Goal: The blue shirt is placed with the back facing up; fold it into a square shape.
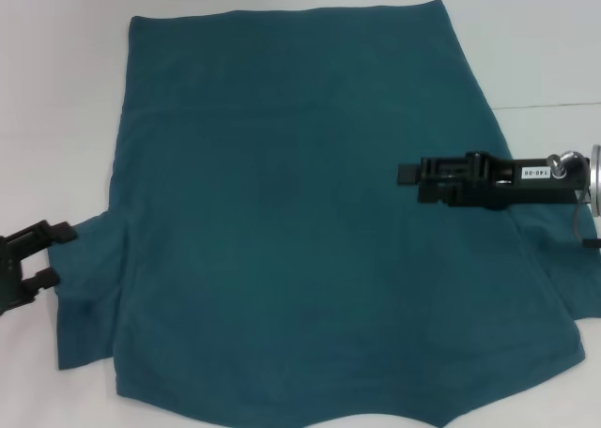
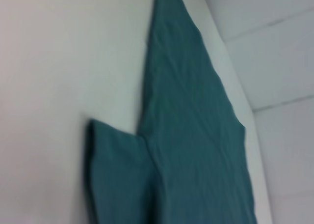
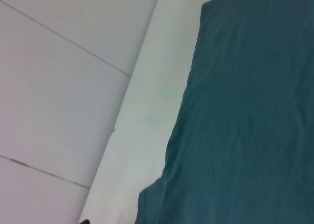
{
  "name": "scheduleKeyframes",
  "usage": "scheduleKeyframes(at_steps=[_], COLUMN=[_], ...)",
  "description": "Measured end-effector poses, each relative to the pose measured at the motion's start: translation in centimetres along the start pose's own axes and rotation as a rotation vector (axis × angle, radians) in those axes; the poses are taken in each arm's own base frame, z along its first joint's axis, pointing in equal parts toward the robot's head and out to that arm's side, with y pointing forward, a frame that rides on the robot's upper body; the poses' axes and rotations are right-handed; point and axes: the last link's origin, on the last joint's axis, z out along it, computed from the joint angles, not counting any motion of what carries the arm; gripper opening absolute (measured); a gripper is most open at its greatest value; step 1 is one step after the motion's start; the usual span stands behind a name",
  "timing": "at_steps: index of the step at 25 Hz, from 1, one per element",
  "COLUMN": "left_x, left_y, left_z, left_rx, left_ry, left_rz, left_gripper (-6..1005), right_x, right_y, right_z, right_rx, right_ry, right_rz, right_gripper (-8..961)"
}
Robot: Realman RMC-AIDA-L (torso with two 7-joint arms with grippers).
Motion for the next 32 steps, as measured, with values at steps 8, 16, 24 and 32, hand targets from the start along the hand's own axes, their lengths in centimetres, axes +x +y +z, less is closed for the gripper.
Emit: scheduleKeyframes(at_steps=[8, 16, 24, 32], left_x=[0.2, -0.3, -0.8, -1.2], left_y=[-1.7, -2.3, -2.8, -2.5], left_z=[-0.2, 0.1, 0.9, 1.7], left_rx=[0.077, 0.099, 0.126, 0.123], left_ry=[0.070, 0.060, 0.050, 0.025], left_rz=[-0.024, -0.026, -0.026, -0.008], left_gripper=[857, 856, 857, 847], right_x=[-0.5, -0.8, -0.9, -0.9], right_y=[0.1, 0.1, 0.1, 0.1], right_z=[0.0, -0.1, -0.3, -0.4], right_rx=[0.003, 0.001, 0.003, 0.000], right_ry=[-0.029, -0.042, -0.046, -0.043], right_rz=[0.011, 0.013, 0.011, 0.011], right_gripper=[714, 714, 715, 715])
